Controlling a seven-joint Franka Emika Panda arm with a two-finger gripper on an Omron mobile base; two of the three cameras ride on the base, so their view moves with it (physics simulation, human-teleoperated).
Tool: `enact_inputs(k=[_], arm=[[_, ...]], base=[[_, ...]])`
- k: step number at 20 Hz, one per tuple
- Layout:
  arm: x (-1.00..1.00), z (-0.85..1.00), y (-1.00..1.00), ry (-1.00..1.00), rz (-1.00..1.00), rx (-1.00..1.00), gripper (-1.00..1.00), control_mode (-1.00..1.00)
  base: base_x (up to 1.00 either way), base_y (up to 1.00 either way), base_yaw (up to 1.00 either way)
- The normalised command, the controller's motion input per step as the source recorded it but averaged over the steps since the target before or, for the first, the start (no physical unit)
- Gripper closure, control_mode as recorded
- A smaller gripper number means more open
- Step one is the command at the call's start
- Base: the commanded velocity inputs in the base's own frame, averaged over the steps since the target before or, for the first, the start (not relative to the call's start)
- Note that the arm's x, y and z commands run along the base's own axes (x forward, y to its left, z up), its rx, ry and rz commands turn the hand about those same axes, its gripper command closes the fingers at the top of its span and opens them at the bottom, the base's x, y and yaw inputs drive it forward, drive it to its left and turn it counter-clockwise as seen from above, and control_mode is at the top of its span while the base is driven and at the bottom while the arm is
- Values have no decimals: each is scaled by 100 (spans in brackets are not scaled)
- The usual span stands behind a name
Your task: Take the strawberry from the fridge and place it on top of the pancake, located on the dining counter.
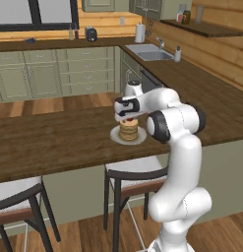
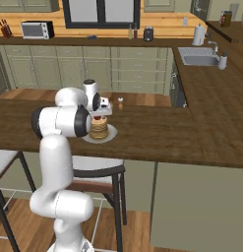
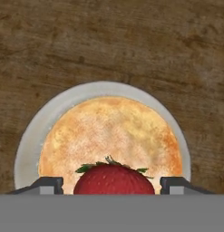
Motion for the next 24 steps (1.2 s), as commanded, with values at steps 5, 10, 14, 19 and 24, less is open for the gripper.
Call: enact_inputs(k=[5, 10, 14, 19, 24], arm=[[0, 0, 0, -5, 0, 0, -100, -100], [0, 5, 0, -3, 0, 0, -100, -100], [0, 58, 0, 0, 0, 0, -100, -100], [-25, 69, 0, 0, 0, 0, -100, -100], [-66, 29, 0, 0, 0, 0, -100, -100]], base=[[0, 0, 0], [0, 0, 0], [0, 0, 0], [0, 0, 0], [0, 0, 0]])
